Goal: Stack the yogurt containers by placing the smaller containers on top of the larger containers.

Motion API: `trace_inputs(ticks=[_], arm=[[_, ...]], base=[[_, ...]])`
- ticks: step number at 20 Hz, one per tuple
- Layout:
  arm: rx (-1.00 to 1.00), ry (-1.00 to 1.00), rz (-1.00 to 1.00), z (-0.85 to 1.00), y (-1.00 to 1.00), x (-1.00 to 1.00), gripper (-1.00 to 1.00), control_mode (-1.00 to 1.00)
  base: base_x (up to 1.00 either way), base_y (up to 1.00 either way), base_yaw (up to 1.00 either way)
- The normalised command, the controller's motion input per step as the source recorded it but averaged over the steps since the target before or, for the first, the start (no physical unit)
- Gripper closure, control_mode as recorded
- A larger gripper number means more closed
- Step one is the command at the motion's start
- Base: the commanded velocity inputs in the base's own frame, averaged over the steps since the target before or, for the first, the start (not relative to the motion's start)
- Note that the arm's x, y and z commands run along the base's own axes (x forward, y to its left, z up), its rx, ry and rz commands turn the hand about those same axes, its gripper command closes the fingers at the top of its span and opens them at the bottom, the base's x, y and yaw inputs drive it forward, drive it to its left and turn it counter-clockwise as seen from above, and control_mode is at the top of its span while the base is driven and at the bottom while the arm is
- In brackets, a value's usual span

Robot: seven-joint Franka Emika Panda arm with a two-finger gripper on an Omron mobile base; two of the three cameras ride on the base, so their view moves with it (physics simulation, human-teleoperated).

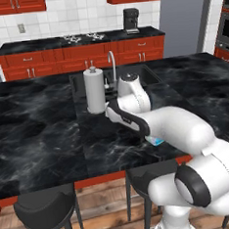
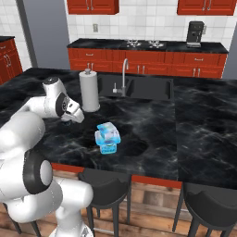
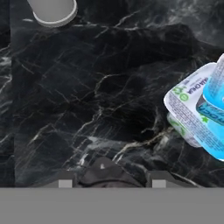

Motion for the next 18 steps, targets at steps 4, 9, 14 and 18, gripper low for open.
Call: trace_inputs(ticks=[4,9,14,18], arm=[[0.00,0.00,0.00,0.00,0.00,0.03,1.00,-1.00],[0.06,-0.02,-0.06,0.37,-0.11,0.18,1.00,-1.00],[0.03,-0.03,-0.05,0.31,-0.34,0.05,1.00,-1.00],[0.01,-0.02,-0.03,0.17,-0.51,0.00,1.00,-1.00]], base=[[0.00,0.00,0.00],[0.00,0.00,0.00],[0.00,0.00,0.00],[0.00,0.00,0.00]])
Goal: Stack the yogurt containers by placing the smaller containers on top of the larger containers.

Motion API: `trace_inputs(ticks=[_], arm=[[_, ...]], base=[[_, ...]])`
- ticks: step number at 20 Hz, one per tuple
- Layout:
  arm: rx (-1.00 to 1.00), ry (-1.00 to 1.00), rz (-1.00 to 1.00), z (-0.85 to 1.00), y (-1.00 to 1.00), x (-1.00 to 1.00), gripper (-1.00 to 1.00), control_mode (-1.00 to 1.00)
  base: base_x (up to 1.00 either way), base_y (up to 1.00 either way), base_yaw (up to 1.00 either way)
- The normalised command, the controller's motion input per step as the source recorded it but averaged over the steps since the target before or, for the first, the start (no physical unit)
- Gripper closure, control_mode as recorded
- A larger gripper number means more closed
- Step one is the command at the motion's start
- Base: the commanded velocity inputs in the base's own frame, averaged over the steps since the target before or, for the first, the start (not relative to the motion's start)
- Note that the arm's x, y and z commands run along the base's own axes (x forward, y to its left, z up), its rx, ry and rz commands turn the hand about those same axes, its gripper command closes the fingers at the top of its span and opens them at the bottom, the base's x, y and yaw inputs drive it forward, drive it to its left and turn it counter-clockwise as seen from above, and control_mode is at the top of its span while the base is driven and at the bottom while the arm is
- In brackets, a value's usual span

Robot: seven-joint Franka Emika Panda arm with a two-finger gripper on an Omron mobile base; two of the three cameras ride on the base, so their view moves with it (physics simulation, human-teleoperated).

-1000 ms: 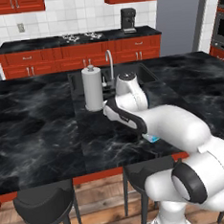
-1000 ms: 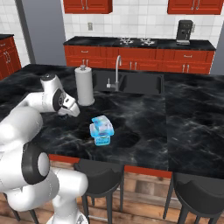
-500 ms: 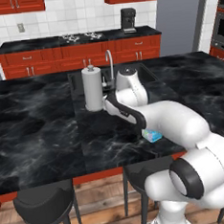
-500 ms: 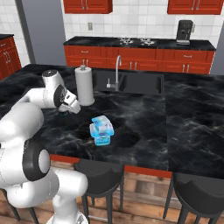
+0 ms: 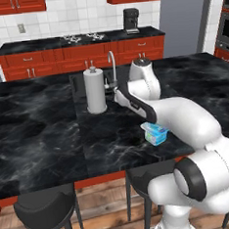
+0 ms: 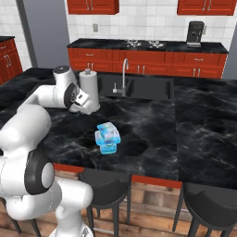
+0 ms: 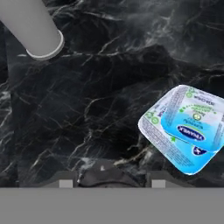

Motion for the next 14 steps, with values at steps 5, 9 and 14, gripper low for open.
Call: trace_inputs(ticks=[5,9,14], arm=[[0.01,-0.06,0.00,0.00,-0.70,0.00,1.00,-1.00],[0.01,-0.05,0.00,0.00,-0.65,0.00,1.00,-1.00],[0.02,-0.06,0.00,0.00,-0.53,0.00,1.00,-1.00]], base=[[0.00,0.00,0.00],[0.00,0.00,0.00],[0.00,0.00,0.00]])
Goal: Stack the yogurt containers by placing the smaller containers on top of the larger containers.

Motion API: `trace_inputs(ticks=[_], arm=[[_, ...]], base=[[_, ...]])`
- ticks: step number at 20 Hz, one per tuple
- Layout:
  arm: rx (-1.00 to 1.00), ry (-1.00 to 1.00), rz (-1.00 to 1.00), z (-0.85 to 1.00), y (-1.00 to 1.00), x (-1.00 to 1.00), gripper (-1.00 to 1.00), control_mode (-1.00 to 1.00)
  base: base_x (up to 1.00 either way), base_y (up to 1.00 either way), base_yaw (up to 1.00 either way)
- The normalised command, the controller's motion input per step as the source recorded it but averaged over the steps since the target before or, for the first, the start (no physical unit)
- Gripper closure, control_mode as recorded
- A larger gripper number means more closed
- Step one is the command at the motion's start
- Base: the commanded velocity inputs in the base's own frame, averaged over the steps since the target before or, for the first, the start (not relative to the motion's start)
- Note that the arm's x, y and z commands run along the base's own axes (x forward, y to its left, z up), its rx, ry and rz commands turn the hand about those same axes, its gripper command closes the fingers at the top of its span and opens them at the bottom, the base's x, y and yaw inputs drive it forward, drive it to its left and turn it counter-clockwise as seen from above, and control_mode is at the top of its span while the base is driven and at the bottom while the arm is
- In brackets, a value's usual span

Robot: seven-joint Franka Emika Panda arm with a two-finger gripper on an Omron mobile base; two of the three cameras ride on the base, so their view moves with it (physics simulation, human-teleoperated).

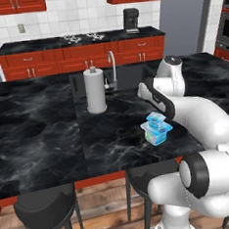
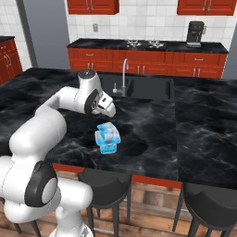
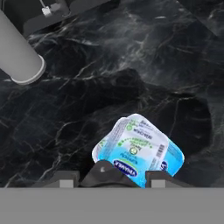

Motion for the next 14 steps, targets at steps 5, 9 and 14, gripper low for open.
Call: trace_inputs(ticks=[5,9,14], arm=[[0.01,-0.03,0.02,0.00,-0.18,0.01,1.00,-1.00],[0.00,0.00,0.00,0.00,0.00,0.00,1.00,-1.00],[0.00,0.00,0.00,-0.13,0.00,-0.03,1.00,-1.00]], base=[[0.00,0.00,0.00],[0.00,0.00,0.00],[0.00,0.00,0.00]])
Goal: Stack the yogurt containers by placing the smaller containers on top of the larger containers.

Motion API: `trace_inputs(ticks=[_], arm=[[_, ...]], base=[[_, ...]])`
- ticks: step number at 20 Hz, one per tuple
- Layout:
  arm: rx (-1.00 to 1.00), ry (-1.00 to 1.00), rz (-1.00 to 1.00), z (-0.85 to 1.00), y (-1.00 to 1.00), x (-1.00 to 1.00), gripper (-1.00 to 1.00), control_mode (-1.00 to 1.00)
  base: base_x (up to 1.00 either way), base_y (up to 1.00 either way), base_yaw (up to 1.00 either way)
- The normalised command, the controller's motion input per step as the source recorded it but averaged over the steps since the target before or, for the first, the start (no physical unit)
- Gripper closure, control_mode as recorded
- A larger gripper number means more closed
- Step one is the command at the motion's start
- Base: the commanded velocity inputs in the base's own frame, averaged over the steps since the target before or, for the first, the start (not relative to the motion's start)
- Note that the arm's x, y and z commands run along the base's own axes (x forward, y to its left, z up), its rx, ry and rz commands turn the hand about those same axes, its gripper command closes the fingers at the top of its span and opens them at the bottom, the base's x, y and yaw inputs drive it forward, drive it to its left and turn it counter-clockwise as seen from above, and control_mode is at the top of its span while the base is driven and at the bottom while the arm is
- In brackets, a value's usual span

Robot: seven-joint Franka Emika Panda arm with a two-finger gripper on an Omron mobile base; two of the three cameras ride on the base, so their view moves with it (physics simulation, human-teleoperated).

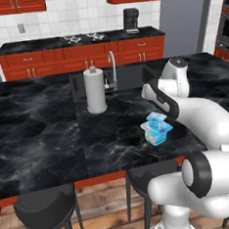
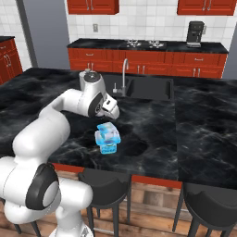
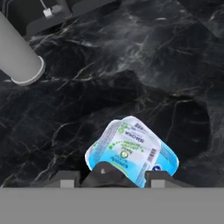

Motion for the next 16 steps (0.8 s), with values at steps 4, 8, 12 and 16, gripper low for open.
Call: trace_inputs(ticks=[4,8,12,16], arm=[[-0.01,0.00,0.00,-0.25,-0.06,0.00,1.00,-1.00],[0.00,0.00,0.00,-0.07,-0.04,0.00,1.00,-1.00],[0.00,0.00,0.00,-0.07,-0.12,0.01,1.00,-1.00],[0.00,0.00,0.00,0.00,-0.02,0.00,1.00,-1.00]], base=[[0.00,0.00,0.00],[0.00,0.00,0.00],[0.00,0.00,0.00],[0.00,0.00,0.00]])
